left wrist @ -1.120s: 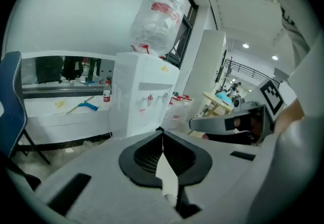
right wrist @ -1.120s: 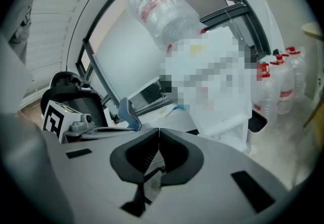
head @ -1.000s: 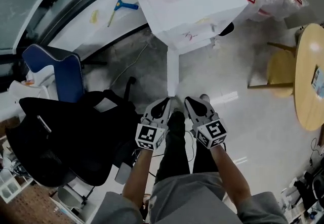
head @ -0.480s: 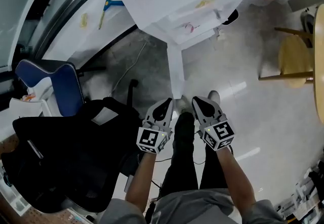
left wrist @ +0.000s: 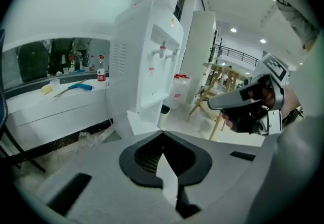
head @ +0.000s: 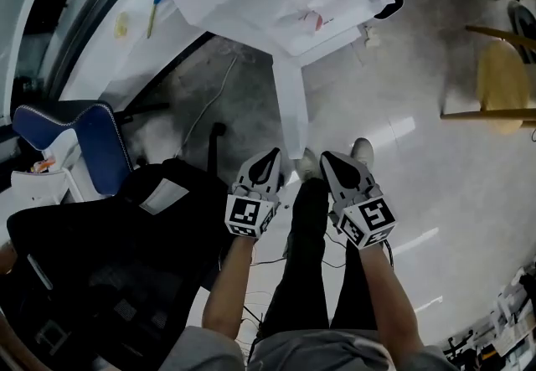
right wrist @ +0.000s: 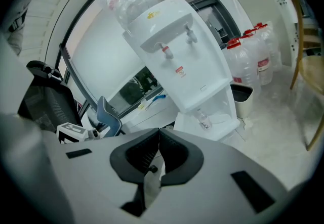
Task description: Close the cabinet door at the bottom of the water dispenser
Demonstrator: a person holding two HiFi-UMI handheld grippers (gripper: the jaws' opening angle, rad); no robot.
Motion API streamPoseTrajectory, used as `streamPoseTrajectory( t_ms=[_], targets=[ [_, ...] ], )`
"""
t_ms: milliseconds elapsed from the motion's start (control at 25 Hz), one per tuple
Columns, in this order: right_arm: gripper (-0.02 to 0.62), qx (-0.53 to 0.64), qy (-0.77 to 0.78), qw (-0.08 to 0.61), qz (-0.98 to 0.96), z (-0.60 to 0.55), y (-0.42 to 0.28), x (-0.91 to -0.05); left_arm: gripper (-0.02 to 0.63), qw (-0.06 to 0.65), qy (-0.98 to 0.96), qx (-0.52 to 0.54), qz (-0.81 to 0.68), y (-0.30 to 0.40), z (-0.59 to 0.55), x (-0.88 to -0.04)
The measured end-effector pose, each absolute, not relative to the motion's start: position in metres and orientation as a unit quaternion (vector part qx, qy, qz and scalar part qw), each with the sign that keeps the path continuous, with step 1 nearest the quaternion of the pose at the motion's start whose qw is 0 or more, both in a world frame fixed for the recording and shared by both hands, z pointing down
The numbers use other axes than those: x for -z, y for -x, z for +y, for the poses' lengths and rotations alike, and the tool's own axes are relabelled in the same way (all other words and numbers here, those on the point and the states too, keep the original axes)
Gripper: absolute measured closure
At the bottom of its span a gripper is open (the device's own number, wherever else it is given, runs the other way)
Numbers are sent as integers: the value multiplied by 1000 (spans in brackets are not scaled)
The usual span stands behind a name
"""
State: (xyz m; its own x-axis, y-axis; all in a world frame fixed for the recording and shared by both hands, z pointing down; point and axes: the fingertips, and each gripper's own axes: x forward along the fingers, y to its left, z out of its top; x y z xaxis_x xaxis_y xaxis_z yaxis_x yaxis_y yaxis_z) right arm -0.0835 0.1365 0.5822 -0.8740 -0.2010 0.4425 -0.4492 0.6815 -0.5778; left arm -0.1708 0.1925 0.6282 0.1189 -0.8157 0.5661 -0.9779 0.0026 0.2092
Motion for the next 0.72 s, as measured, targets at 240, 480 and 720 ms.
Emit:
streamPoseTrajectory(
  t_ms=[240,480,720],
  targets=[
    [584,-361,-191,178,-896,137,79,-604,598,289,-696,-174,-634,183,192,-674],
    [584,-360,-208,174,-893,125,72,-618,598,294,-702,-193,-619,199,179,-710],
    [584,-355,-219,182,-891,118,62,-631,598,319,-705,-196,-602,217,169,-746]
  ],
)
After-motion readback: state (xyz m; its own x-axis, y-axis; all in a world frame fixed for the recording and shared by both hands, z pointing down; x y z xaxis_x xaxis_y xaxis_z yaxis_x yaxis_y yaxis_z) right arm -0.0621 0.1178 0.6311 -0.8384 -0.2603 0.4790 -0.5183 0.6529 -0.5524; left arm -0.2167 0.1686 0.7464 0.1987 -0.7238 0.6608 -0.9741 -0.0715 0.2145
